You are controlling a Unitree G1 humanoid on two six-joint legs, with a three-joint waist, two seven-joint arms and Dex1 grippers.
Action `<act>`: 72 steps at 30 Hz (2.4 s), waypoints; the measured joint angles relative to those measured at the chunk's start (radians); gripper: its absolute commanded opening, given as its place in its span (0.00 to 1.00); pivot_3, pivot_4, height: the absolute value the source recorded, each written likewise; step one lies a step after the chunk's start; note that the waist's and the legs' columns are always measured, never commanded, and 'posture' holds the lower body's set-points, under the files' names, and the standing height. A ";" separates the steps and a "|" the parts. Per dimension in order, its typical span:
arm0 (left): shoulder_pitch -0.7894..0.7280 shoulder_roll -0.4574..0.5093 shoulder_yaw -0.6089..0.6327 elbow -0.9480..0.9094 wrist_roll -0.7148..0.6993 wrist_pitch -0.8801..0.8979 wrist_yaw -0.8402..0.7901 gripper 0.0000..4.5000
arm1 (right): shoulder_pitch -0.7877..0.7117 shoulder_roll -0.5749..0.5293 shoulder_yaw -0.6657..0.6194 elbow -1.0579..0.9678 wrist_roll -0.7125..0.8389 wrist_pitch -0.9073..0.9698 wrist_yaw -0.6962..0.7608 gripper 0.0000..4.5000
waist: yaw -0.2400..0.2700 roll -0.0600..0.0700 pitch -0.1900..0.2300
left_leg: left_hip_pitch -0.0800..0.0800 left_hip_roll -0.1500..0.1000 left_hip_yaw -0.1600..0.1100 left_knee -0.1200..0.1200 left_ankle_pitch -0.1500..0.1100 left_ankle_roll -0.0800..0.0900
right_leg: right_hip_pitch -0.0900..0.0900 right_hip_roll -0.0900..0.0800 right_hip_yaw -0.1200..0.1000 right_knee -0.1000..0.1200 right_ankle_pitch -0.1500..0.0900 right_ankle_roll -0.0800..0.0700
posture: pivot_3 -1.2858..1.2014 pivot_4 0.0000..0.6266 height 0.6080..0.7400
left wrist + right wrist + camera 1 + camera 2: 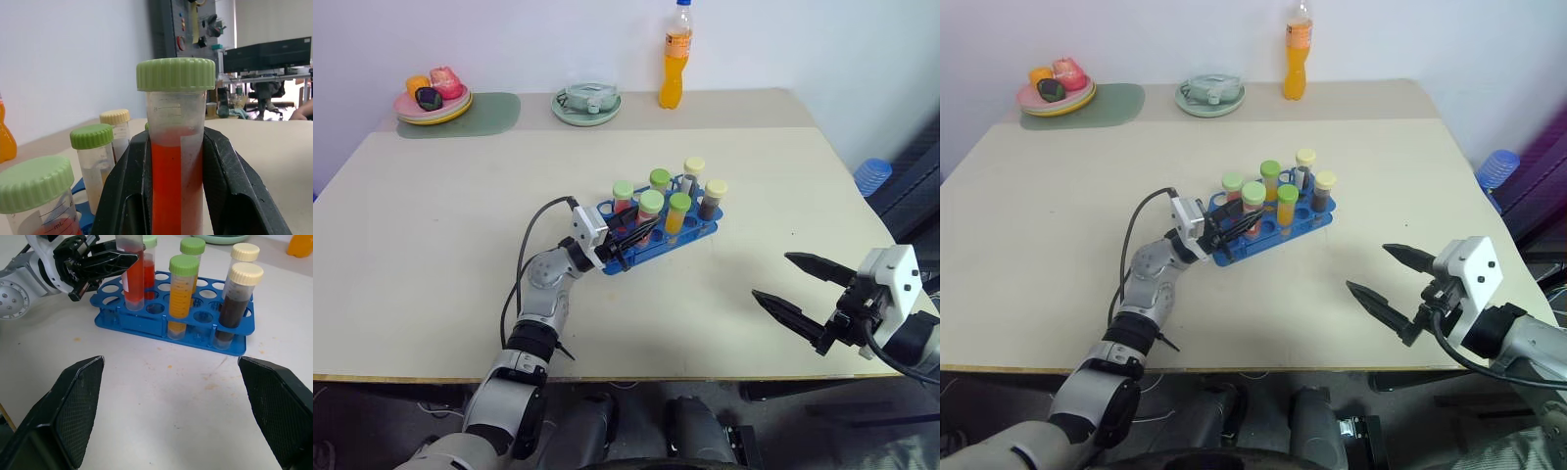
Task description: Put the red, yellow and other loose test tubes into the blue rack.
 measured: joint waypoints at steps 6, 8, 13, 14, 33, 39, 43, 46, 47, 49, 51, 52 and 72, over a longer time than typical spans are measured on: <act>0.003 0.001 0.000 -0.008 0.000 0.006 0.004 0.17 | 0.004 0.007 0.011 0.000 -0.008 -0.009 0.002 1.00 | 0.000 0.000 0.000 | 0.000 0.000 0.000 0.000 0.000 0.000 | 0.000 0.000 0.000 0.000 0.000 0.000 | 0.52 0.24 1.00; 0.005 0.001 -0.001 -0.014 0.000 0.012 0.006 0.17 | 0.006 0.008 0.011 0.000 -0.008 -0.012 0.004 1.00 | 0.000 0.000 0.000 | 0.000 0.000 0.000 0.000 0.000 0.000 | 0.000 0.000 0.000 0.000 0.000 0.000 | 0.52 0.24 1.00; 0.005 0.002 -0.001 -0.018 0.000 0.021 0.008 0.17 | 0.008 0.009 0.011 0.001 -0.014 -0.018 0.005 1.00 | 0.000 0.000 0.000 | 0.000 0.000 0.000 0.000 0.000 0.000 | 0.000 0.000 0.000 0.000 0.000 0.000 | 0.52 0.24 1.00; 0.005 0.003 -0.001 -0.018 0.000 0.021 0.008 0.17 | 0.008 0.009 0.011 0.001 -0.016 -0.019 0.005 1.00 | 0.000 0.000 0.000 | 0.000 0.000 0.000 0.000 0.000 0.000 | 0.000 0.000 0.000 0.000 0.000 0.000 | 0.52 0.24 1.00; -0.008 -0.011 0.023 0.033 -0.045 -0.020 -0.033 0.17 | 0.004 0.014 0.012 0.005 -0.018 -0.022 0.000 1.00 | 0.001 -0.001 0.001 | -0.004 0.000 0.000 -0.001 0.000 0.000 | -0.004 0.000 0.000 -0.001 0.000 0.000 | 0.52 0.24 1.00; 0.010 -0.007 0.029 -0.034 -0.056 0.033 -0.028 0.17 | 0.004 0.014 0.012 0.005 -0.018 -0.022 -0.003 1.00 | 0.002 -0.002 0.001 | -0.008 0.000 0.000 0.001 0.000 0.000 | -0.007 0.000 0.000 0.000 0.000 0.000 | 0.52 0.24 1.00; 0.006 -0.018 0.034 -0.090 -0.070 0.066 -0.010 0.17 | 0.003 0.014 0.012 0.005 -0.018 -0.022 -0.004 1.00 | 0.003 -0.002 0.002 | -0.010 0.000 -0.001 0.002 0.000 0.000 | -0.009 0.000 0.000 -0.001 0.000 0.000 | 0.52 0.24 1.00; -0.001 -0.023 0.037 -0.099 -0.072 0.073 0.000 0.17 | 0.001 0.014 0.014 0.005 -0.018 -0.022 -0.005 1.00 | 0.002 -0.002 0.002 | -0.010 0.000 -0.001 0.002 0.000 0.000 | -0.009 0.000 -0.001 -0.001 0.000 0.000 | 0.52 0.24 1.00; -0.001 -0.025 0.038 -0.099 -0.073 0.078 0.004 0.17 | 0.001 0.014 0.015 0.005 -0.018 -0.022 -0.005 1.00 | 0.002 -0.002 0.002 | -0.010 0.000 -0.001 0.002 0.000 0.000 | -0.009 0.000 -0.001 -0.001 0.000 0.000 | 0.52 0.24 1.00; -0.001 -0.027 0.038 -0.099 -0.073 0.086 0.007 0.17 | 0.001 0.015 0.017 0.005 -0.018 -0.022 -0.006 1.00 | 0.002 -0.002 0.002 | -0.011 0.000 -0.001 0.002 0.000 0.000 | -0.009 0.000 -0.001 -0.001 0.000 0.000 | 0.52 0.24 1.00; -0.001 -0.025 0.038 -0.099 -0.073 0.087 0.007 0.17 | 0.001 0.016 0.023 0.005 -0.018 -0.022 -0.008 1.00 | 0.002 -0.002 0.002 | -0.011 0.000 -0.001 0.002 0.000 0.000 | -0.009 0.000 -0.001 -0.001 0.000 0.000 | 0.52 0.24 1.00; -0.001 -0.022 0.038 -0.097 -0.072 0.087 0.005 0.17 | 0.001 0.017 0.026 0.005 -0.018 -0.022 -0.010 1.00 | 0.002 -0.002 0.002 | -0.011 0.000 -0.001 0.002 0.000 0.000 | -0.009 0.000 -0.001 -0.001 0.000 0.000 | 0.52 0.24 1.00; 0.032 0.005 0.037 -0.075 -0.054 0.090 -0.041 0.17 | 0.010 0.021 0.027 0.005 -0.021 -0.023 -0.016 1.00 | 0.001 -0.002 0.002 | -0.010 0.000 -0.001 0.002 0.000 0.000 | -0.009 0.000 -0.001 -0.001 0.000 0.000 | 0.52 0.24 1.00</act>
